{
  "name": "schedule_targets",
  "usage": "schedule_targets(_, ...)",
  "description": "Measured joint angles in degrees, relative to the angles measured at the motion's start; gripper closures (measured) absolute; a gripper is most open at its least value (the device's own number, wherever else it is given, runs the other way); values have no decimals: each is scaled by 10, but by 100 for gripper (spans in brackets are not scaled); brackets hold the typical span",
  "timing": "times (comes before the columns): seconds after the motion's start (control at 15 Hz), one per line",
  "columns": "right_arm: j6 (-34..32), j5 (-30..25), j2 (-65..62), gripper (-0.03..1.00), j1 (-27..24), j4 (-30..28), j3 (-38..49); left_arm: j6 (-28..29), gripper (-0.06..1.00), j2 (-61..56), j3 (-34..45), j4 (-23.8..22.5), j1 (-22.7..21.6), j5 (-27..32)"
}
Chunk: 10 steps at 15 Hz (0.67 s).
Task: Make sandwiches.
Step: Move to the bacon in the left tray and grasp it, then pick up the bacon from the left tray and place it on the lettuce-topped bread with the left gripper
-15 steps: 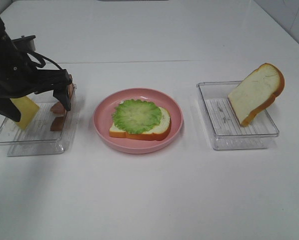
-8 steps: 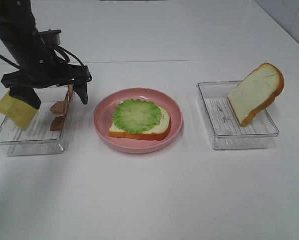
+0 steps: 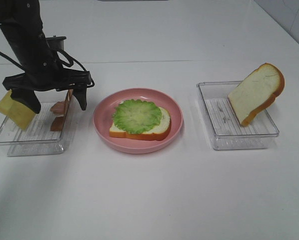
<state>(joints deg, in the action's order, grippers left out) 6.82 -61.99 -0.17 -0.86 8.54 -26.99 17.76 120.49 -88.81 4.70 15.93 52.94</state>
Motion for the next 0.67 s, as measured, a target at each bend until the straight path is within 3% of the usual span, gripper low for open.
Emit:
schedule_targets(0.13,0,0,0,-2,0,0,0,4,28,0,-1,0,0,0)
schedule_targets(0.4,0,0,0,-2,0,0,0,6,93,0,-1,0,0,-21)
schedule_targets(0.67,0,0,0,-2,0,0,0,21,94,0,-1,0,0,-25)
